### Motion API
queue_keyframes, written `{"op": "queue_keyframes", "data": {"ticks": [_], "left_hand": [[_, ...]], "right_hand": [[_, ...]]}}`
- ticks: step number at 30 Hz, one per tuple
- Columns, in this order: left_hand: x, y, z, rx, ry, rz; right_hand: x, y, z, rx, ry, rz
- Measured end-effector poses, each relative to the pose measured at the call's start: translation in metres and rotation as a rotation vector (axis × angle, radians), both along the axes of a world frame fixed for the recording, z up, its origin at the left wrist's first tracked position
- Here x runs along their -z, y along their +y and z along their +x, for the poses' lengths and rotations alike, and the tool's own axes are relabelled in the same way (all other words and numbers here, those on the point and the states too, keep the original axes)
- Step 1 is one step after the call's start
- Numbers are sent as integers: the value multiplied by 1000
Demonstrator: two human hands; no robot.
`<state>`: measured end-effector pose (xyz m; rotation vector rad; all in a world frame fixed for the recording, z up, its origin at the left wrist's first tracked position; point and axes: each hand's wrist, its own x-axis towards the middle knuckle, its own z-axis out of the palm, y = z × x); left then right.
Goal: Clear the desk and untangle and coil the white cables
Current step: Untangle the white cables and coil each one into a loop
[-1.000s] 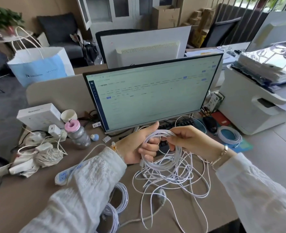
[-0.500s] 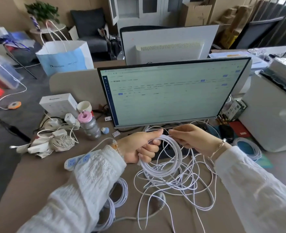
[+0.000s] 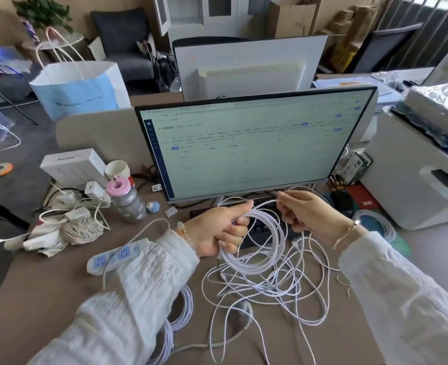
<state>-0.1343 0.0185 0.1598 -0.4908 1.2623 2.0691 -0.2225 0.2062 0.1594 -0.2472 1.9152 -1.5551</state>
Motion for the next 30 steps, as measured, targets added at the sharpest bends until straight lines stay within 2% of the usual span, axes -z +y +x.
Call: {"op": "queue_keyframes", "data": {"ticks": [2,5,7,11,14,18,24,27,30], "left_hand": [[1,1,-2,-32,15,-21],[4,1,-5,-68,63,-61],[5,1,-5,-53,89,-75],[4,-6,-4,46,143,-2],[2,-16,-1,191,186,86],[3,-24,6,320,156,231],[11,-24,14,262,85,295],[2,-28,16,255,121,240],[-8,-34,17,199,171,143]], "right_hand": [[-1,2,8,-76,-53,-2],[0,0,23,-235,48,75],[4,-1,29,-202,40,60],[7,3,39,-119,-231,-301],[7,1,52,-106,-327,-439],[3,-4,66,-103,-251,-349],[3,-14,83,-51,-130,-293],[11,-15,89,-23,-68,-280],[27,-12,94,-12,-98,-217]]}}
